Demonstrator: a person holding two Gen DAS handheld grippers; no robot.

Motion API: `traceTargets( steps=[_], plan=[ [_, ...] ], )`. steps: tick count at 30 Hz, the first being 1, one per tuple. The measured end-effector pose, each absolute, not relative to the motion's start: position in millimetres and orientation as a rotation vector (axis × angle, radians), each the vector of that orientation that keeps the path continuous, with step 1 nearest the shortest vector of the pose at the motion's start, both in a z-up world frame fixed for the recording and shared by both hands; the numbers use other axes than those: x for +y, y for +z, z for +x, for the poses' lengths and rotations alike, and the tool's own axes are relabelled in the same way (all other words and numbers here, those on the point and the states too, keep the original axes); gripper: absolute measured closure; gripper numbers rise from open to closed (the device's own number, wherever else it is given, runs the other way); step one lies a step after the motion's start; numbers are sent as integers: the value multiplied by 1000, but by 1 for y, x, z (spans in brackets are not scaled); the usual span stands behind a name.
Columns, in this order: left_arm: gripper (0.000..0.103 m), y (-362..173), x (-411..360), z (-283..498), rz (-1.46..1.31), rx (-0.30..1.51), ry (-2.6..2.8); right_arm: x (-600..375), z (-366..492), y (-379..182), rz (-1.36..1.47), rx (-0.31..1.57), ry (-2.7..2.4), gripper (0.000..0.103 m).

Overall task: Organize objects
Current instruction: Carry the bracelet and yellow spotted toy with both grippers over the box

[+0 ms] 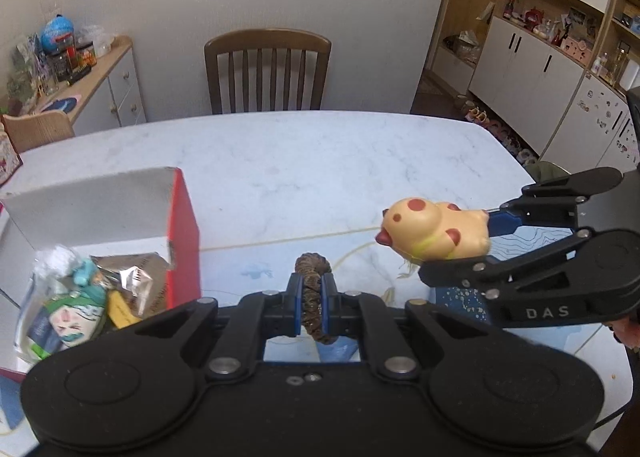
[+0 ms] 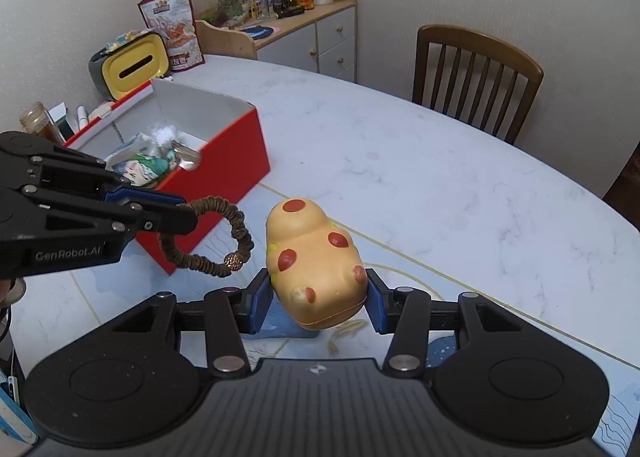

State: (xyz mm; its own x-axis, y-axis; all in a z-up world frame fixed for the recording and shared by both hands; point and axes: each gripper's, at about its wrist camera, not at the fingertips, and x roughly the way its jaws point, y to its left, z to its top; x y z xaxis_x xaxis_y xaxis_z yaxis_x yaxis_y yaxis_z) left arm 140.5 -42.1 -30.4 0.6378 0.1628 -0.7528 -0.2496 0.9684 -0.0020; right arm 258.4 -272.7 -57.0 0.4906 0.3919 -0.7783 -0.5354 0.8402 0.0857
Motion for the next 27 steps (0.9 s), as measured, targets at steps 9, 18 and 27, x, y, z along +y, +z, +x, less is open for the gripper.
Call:
traceTargets(
  steps=[9, 18, 27],
  plan=[
    [96, -9, -1, 110, -108, 824, 243, -228, 239, -36, -192, 884, 557, 56],
    [96, 5, 64, 84, -97, 829, 282, -164, 236, -27, -199, 862, 564, 56],
    [96, 3, 134, 72, -94, 845, 334, -103, 250, -33, -213, 869, 545, 55]
  ],
)
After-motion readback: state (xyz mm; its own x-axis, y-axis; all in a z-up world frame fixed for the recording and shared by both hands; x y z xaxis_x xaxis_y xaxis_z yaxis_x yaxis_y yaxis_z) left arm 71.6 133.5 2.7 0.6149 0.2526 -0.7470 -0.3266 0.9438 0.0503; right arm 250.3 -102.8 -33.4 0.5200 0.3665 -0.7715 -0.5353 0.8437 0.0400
